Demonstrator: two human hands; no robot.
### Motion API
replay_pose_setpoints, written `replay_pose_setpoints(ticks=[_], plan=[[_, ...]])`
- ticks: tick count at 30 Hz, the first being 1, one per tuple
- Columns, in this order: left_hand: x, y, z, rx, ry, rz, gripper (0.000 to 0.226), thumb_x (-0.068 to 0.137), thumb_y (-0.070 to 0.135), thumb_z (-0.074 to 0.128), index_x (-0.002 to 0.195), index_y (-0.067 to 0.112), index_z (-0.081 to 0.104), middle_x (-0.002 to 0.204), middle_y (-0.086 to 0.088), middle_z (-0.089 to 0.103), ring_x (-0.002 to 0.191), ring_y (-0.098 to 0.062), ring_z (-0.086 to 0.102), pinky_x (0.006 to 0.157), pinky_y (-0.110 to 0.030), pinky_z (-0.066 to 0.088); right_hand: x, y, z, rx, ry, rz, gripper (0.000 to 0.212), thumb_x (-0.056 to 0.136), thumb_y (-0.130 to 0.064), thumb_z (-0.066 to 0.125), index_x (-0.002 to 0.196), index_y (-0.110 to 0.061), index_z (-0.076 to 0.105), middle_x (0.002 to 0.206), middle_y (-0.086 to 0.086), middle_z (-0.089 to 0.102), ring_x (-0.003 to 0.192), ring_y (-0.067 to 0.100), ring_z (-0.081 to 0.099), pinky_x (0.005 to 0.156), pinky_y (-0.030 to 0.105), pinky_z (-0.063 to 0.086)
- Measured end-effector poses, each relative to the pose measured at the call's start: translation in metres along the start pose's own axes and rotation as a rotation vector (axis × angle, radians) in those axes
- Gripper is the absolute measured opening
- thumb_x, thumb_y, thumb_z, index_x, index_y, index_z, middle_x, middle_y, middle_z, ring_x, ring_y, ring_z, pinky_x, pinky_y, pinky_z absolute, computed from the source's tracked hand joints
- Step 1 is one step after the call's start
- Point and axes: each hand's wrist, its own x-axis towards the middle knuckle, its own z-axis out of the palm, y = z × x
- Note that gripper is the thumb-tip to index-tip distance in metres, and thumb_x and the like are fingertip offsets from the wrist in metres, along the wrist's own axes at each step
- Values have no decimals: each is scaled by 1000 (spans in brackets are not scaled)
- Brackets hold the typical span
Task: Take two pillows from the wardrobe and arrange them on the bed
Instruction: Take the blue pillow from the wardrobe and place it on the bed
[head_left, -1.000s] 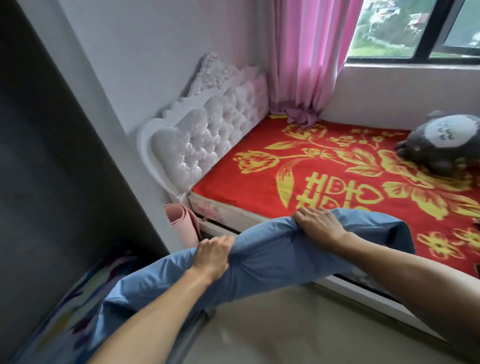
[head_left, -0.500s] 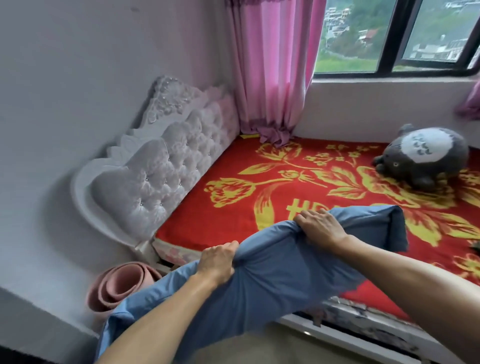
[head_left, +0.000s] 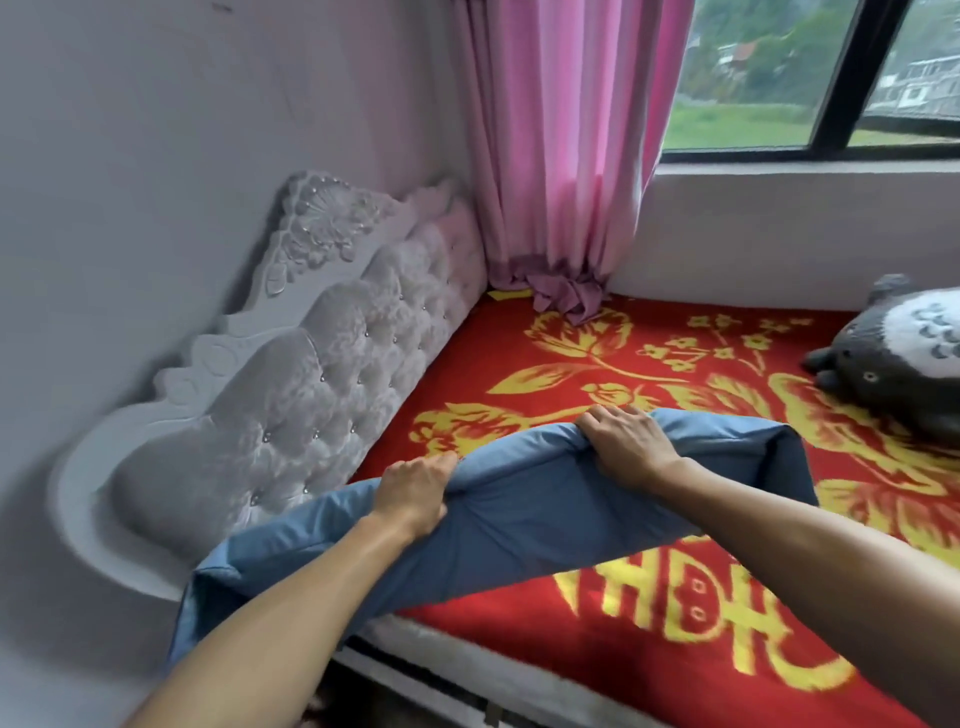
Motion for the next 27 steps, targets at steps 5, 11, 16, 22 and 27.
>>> replay_pose_setpoints(ticks=[5, 11, 16, 22, 27], plan=[[58, -53, 2, 0, -20, -71, 38, 71, 8, 53, 106, 21, 48, 101, -3, 66, 93, -32, 63, 71, -39, 47, 103, -1, 15, 28, 10, -72, 24, 87, -17, 45, 110, -15, 54, 114, 6, 60, 111, 27, 56, 92, 39, 38], [116, -126, 22, -29, -40, -103, 36, 71, 9, 54, 105, 18, 47, 99, -6, 67, 93, -34, 62, 73, -41, 47, 199, -22, 42, 33, -10, -104, 25, 87, -18, 46, 111, -16, 54, 113, 5, 60, 111, 26, 56, 91, 38, 39], [181, -178, 53, -89, -85, 14, 32, 69, 6, 51, 98, 19, 45, 96, -5, 66, 90, -34, 63, 71, -40, 47, 245, -34, 76, 17, -102, 25, 23, 86, -16, 48, 108, -17, 54, 112, 4, 60, 110, 25, 56, 89, 37, 39], [243, -223, 63, -144, -101, 100, 35, 69, 5, 50, 100, 20, 48, 98, -7, 67, 89, -35, 63, 71, -38, 46, 292, -42, 78, -6, -159, 124, 23, 86, -15, 47, 108, -16, 54, 112, 5, 60, 110, 26, 57, 90, 39, 40], [269, -243, 51, -175, -68, 140, 31, 70, 5, 51, 98, 19, 48, 94, -4, 67, 89, -34, 63, 69, -38, 46, 327, -43, 59, -70, -154, 140, 23, 87, -13, 46, 108, -16, 54, 112, 4, 60, 109, 25, 56, 90, 39, 40]])
